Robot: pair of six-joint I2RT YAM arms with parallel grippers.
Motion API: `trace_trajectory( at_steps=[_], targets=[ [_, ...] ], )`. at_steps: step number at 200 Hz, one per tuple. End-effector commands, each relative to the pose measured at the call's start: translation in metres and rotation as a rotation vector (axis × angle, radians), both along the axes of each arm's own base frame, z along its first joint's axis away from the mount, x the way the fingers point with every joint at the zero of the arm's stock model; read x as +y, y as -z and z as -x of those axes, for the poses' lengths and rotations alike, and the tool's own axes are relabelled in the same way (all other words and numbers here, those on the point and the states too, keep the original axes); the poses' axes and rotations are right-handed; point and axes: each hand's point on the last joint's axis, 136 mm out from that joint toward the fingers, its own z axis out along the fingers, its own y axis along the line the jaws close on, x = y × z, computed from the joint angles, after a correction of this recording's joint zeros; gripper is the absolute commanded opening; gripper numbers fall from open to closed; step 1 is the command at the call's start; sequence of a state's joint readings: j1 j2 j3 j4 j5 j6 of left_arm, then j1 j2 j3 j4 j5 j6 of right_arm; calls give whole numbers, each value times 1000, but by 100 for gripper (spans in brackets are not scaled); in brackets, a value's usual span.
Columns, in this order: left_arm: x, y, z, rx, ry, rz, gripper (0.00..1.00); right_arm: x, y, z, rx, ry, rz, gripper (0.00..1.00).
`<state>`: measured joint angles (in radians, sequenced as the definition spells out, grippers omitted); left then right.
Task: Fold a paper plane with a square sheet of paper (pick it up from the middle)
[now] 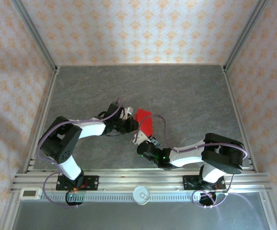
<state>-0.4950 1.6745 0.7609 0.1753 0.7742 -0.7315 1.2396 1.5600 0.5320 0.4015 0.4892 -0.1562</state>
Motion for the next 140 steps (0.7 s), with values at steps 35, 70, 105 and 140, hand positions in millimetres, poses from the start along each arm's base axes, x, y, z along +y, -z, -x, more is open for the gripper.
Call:
trace_trajectory(
  at_steps=[35, 70, 105, 140],
  targets=[
    [40, -21, -31, -105, -157, -133, 53, 23, -17, 2, 332, -38, -371, 3],
    [53, -31, -38, -129, -195, -130, 54, 38, -31, 9, 560, -132, -562, 2],
    [45, -43, -43, -151, -174, -88, 42, 31, -22, 2, 654, -110, -593, 2],
    [36, -55, -51, -179, -152, -50, 26, 30, -7, 8, 744, -106, -600, 2]
  ],
)
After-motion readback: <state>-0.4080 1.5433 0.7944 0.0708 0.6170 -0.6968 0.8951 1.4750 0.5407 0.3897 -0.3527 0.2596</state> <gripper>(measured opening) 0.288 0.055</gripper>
